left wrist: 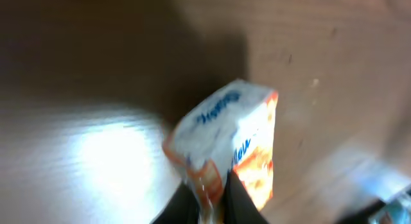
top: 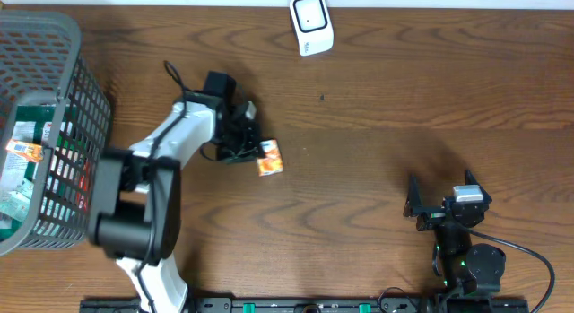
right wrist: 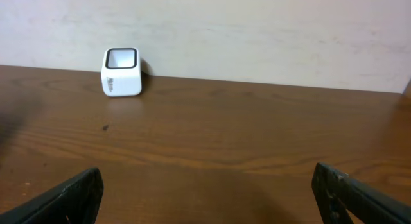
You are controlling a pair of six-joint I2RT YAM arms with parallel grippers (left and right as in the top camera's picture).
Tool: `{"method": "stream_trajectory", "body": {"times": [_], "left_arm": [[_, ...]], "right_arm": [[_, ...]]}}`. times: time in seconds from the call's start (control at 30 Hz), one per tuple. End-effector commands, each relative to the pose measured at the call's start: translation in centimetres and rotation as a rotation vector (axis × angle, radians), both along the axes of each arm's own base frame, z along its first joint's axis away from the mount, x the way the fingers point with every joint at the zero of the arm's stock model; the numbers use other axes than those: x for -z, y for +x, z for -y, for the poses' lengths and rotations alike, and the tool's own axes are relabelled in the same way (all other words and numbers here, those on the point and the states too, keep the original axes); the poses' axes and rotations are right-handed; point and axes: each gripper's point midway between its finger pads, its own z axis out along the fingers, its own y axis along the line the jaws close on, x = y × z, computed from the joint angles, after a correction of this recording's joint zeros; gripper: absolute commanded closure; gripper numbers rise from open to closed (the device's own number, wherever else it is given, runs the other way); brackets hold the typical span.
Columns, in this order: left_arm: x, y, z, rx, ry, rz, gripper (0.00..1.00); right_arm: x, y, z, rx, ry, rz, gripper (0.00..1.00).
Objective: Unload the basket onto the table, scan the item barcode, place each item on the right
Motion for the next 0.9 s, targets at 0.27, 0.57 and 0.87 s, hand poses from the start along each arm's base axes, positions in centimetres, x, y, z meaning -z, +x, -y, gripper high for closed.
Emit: {"method": "stream_trajectory", "body": {"times": [0.27, 0.57, 0.87], "left_arm": [[-15.2, 0.4, -10.0, 0.018, 0.882, 0.205, 0.93], [-8.3, 0.3, -9.7, 0.090, 1.178, 0.029, 0.93], [-3.3, 1.2, -8.8, 0.155, 1.292, 0.002, 0.93]], "right_arm": [[0.0, 0.0, 0.1, 0.006, 0.012, 0.000, 0.01], [0.0, 0.0, 0.1, 0.006, 0.012, 0.000, 0.01], [0.0, 0.0, 0.1, 0.006, 0.012, 0.000, 0.01]]}}
